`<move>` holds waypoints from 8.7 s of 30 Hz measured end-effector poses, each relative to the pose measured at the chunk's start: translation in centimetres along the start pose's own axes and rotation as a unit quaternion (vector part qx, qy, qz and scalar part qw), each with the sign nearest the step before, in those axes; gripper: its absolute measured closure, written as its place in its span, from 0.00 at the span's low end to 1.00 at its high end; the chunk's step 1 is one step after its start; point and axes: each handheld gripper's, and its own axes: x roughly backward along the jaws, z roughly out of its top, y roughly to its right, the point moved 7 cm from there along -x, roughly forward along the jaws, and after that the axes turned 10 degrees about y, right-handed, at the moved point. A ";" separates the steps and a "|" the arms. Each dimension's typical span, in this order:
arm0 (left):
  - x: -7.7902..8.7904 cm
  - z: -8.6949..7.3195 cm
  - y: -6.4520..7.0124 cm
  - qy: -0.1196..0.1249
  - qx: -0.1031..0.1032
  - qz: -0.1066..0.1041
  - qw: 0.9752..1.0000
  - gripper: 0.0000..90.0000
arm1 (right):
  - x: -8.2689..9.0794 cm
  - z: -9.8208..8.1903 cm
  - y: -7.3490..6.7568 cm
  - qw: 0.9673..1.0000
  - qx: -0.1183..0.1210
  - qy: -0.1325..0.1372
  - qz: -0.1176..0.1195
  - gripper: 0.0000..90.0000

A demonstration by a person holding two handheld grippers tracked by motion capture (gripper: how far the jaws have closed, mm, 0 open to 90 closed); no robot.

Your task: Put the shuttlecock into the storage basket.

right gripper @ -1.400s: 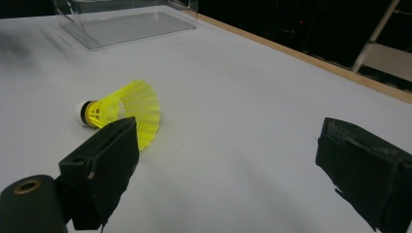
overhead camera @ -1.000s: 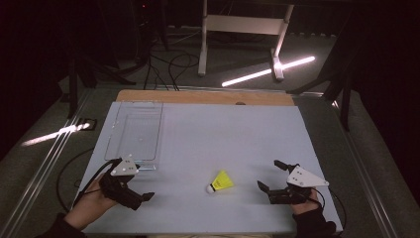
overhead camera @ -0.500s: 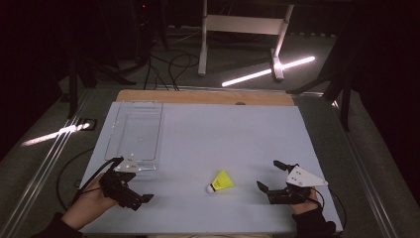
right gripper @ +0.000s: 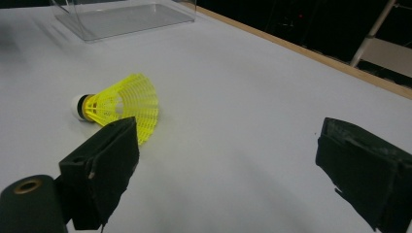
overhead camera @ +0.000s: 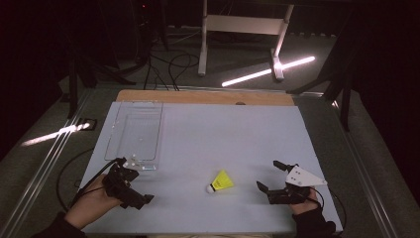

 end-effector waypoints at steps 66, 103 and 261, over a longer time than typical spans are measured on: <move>-5.5 11.1 9.3 0.022 -0.030 -0.115 0.993 0.00 | 0.0 0.0 -0.1 1.000 -0.001 -0.002 0.004 0.10; -12.8 10.4 10.6 -0.002 -0.021 -0.070 0.997 0.02 | 0.0 -0.1 -0.1 1.000 -0.001 -0.003 0.008 0.10; 2.4 12.6 -5.9 0.029 0.017 0.029 0.999 0.73 | -0.3 -0.1 -0.3 1.000 -0.001 -0.006 0.011 0.10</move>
